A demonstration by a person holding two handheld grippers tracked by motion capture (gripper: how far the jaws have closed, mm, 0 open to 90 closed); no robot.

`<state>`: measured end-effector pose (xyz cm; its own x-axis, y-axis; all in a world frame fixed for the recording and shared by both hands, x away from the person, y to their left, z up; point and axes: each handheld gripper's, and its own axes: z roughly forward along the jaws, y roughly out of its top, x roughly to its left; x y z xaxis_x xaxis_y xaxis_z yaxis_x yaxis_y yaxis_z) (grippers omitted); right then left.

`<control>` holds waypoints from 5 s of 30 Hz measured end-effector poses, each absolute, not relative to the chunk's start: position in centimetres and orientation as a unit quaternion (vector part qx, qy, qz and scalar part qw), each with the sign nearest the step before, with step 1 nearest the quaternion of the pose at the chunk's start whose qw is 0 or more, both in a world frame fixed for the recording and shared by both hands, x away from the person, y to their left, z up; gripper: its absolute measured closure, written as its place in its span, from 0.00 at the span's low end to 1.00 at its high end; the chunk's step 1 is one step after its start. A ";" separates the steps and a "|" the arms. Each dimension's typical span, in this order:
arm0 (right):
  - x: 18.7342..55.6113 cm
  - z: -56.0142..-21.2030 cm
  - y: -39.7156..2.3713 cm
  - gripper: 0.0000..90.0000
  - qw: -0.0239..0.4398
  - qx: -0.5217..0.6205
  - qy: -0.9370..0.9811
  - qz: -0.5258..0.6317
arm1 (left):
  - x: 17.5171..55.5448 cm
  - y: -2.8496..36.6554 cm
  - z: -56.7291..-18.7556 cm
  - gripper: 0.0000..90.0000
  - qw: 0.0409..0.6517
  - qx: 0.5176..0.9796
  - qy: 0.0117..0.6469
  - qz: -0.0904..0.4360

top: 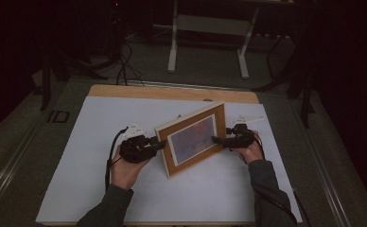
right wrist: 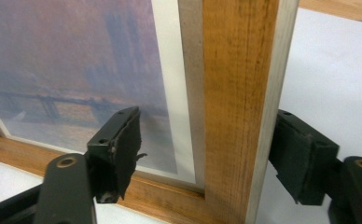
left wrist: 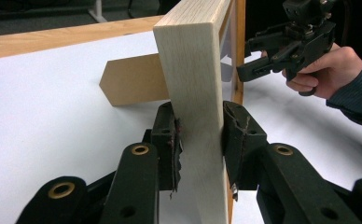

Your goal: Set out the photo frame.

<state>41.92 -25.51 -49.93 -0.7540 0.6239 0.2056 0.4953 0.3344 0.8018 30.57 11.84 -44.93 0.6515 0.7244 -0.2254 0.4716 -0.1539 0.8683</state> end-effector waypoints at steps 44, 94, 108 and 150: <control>40.1 -49.7 -26.1 0.53 0.085 0.341 0.820 0.453 | 33.7 13.7 -45.6 0.77 0.543 0.734 0.399 0.088; 35.4 -50.4 -26.7 0.68 0.088 0.376 0.790 0.476 | 34.7 13.9 -45.9 0.71 0.545 0.724 0.411 0.100; 34.8 -50.5 -26.4 0.70 0.082 0.378 0.791 0.474 | 35.1 14.4 -46.1 0.70 0.553 0.715 0.417 0.094; 34.5 -50.6 -25.7 0.70 0.079 0.369 0.796 0.473 | 33.9 15.2 -45.9 0.70 0.549 0.699 0.453 0.069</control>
